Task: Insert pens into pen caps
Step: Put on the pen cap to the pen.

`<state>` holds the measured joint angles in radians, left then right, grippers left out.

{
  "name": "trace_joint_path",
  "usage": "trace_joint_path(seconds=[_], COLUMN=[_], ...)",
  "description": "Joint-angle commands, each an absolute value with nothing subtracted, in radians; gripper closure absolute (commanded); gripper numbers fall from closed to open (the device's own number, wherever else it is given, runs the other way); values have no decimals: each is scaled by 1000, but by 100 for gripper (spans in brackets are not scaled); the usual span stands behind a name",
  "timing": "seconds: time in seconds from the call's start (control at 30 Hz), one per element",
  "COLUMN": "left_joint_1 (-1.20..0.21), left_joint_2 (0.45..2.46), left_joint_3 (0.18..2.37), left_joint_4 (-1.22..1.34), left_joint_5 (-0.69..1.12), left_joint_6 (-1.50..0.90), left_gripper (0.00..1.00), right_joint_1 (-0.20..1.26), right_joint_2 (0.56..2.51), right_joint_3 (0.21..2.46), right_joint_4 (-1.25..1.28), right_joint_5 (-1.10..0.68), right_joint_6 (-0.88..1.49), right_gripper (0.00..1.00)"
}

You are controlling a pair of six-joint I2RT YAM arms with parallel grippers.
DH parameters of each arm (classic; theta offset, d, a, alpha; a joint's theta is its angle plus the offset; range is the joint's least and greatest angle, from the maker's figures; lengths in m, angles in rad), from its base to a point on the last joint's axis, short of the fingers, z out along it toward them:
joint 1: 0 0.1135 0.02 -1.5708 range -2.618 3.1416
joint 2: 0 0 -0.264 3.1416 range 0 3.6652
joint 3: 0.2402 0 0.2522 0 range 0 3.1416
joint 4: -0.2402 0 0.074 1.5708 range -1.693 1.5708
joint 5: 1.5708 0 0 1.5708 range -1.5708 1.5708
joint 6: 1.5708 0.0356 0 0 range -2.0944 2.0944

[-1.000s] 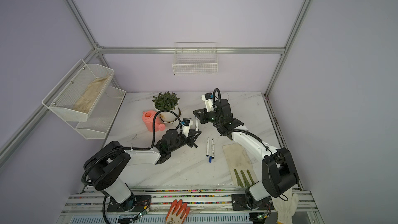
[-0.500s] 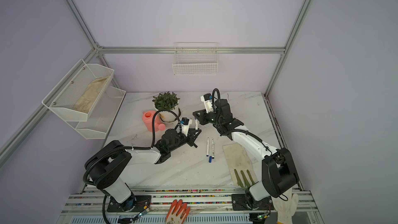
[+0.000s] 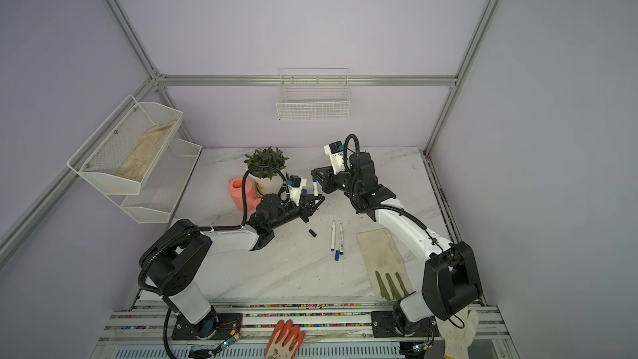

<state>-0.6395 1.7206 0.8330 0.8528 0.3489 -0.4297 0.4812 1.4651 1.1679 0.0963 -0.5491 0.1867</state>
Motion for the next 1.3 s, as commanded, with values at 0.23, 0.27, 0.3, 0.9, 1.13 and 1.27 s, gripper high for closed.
trace_joint_path(seconds=[0.23,0.27,0.3,0.9,1.13,1.27], left_joint_1=[-581,-582,-584,-619,-522,-508], left_joint_2=[1649,1641,1634,1609,1590,1547], left_joint_3=[1027,1020,1009,876,912,954], left_joint_4=[856,854,853,1088,1194,1072], left_joint_5=[207,191,171,135,169,64], left_joint_6=[-270,-257,-241,-234,-413,-248], left_gripper=[100,100,100,100,100,100], right_joint_1=[511,512,511,521,542,543], right_joint_2=[1499,1500,1500,1558,1677,1691], right_joint_3=[1185,1186,1186,1191,1203,1197], right_joint_4=[-264,-270,-270,-290,-417,-463], right_joint_5=[-647,-646,-647,-587,-442,-451], right_joint_6=[75,71,71,83,88,93], right_gripper=[99,99,100,100,100,100])
